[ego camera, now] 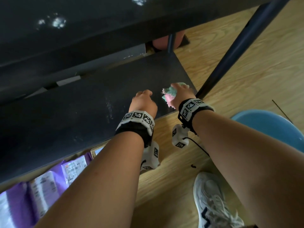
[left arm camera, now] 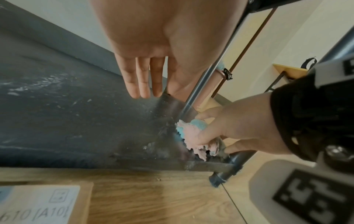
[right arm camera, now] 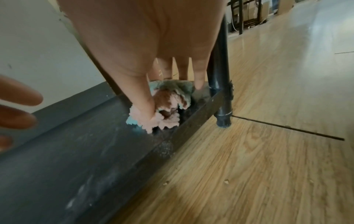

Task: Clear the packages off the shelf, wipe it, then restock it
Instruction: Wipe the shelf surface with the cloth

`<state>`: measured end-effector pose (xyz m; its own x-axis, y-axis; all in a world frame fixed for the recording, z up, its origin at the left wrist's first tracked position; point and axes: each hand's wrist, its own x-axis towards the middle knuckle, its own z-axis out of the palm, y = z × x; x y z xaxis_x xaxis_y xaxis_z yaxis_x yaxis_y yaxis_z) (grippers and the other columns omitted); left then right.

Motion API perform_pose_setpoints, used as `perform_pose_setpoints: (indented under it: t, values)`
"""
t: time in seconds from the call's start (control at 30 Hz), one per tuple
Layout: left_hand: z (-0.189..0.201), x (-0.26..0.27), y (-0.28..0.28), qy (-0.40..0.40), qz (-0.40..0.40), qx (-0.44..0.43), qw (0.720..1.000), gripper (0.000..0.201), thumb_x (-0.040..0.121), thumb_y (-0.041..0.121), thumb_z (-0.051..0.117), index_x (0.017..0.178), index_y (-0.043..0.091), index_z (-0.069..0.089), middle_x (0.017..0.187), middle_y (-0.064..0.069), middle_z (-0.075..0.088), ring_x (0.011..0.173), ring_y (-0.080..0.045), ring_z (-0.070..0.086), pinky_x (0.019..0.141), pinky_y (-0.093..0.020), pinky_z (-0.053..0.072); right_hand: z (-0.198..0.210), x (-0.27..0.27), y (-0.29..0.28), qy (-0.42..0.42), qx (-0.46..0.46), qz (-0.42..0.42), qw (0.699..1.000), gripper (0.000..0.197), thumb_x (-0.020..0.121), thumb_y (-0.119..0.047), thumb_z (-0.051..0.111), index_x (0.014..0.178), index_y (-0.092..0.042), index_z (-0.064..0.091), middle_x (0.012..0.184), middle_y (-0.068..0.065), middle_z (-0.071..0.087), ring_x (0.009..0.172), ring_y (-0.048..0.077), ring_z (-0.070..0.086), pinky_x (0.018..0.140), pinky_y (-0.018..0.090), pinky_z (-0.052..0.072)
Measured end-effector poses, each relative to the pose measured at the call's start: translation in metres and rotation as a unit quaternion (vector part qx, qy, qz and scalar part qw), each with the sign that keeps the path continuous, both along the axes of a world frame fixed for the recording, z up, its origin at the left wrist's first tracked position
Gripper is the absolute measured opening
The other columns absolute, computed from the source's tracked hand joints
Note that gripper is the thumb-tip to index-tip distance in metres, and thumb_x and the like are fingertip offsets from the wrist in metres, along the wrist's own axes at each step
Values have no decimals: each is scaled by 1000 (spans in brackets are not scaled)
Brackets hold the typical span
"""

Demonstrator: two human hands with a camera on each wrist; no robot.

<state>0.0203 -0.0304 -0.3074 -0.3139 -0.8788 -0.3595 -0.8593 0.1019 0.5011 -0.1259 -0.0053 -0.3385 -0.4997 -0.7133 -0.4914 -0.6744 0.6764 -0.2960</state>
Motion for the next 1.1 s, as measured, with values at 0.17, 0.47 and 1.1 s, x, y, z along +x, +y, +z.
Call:
perform_pose_setpoints:
  t: [0.17,0.47,1.1]
  values:
    - [6,11,11,-8,-17,-7,1000,46,93,9,43,137,18,48,142,-6,45,130,-23,44,105,-34,41,8,12,9,29,-10,33,999,44,83,-28,70,120,-28,48,124,5,52,116,31,50,94,47,50]
    - [63,35,34,18,-13,-50,999,42,93,10,42,133,18,52,138,-5,49,125,-23,49,100,-33,43,68,38,48,-56,-70,-21,996,63,80,-14,70,135,-18,39,117,9,60,108,30,61,88,39,53]
    - [239,33,90,91,-25,-213,972,37,89,8,42,114,22,66,123,-2,61,114,-22,56,94,-35,49,261,31,120,-94,-313,-56,943,37,80,-21,70,113,-17,53,72,-6,62,63,5,61,55,21,48]
